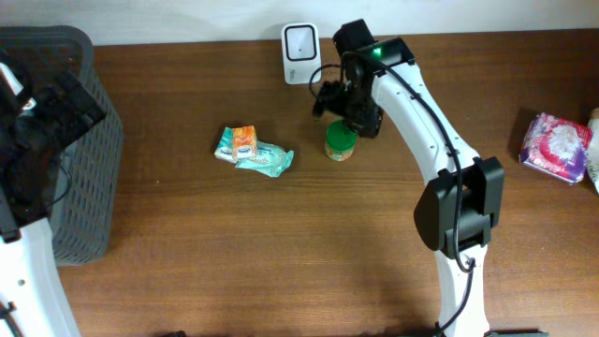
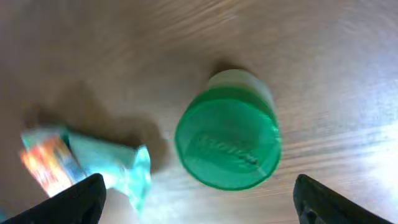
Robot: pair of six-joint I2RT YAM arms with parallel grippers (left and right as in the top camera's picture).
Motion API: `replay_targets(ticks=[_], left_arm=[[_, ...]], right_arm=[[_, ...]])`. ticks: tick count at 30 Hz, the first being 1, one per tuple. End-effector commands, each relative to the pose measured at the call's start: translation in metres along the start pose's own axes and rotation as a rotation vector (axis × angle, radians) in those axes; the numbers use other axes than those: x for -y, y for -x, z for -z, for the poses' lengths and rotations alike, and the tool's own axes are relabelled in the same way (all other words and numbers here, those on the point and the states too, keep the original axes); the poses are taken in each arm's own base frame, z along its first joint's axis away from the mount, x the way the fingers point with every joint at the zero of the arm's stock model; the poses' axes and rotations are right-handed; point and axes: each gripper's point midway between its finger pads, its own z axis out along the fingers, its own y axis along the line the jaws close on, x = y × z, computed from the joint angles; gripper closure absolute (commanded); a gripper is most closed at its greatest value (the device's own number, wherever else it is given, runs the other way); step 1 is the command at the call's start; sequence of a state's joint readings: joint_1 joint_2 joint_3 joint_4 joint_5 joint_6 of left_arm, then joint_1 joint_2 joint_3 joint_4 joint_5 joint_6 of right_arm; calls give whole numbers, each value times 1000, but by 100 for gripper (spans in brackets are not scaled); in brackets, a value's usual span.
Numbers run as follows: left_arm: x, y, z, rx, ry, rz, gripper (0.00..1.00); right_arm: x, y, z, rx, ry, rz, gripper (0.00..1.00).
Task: Scan the item barcode
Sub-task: 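Move the right gripper over the green-lidded jar and grasp it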
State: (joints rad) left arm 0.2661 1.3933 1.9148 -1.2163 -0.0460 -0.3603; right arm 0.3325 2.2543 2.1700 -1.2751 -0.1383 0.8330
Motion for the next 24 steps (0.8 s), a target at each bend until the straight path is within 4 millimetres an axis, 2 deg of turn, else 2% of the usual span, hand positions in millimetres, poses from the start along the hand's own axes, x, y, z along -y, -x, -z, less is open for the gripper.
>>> replay_targets(ticks=[1,5,11,13,15,16,18,21,23,24], left_arm=[[-4,1,1,6,15,10,1],[-4,2,1,7,15,10,1],[-4,1,1,6,15,10,1],[-4,2,1,7,15,10,1],[-4,2,1,7,15,10,1],[-4,2,1,7,15,10,1],[-4,2,1,7,15,10,1],[-4,2,1,7,15,10,1],[-4,2,1,7,15,10,1],[-4,2,1,7,15,10,1]], right_arm=[[5,2,6,64,-29,-362,8],[13,-2,-28,25,-93,-457,8],[27,-4,-61,2,-171,-461,11],[27,-7,-62,-8,-180,-419,20],[22,-12,-61,-45,-156,-354,22],[20,-14,-61,-58,-149,-308,28],[25,-21,-60,-82,-174,-233,33],[32,-27,-57,-117,-197,-138,45],[31,-29,-54,-134,-184,-31,46],[26,-30,-50,-148,-154,83,45]])
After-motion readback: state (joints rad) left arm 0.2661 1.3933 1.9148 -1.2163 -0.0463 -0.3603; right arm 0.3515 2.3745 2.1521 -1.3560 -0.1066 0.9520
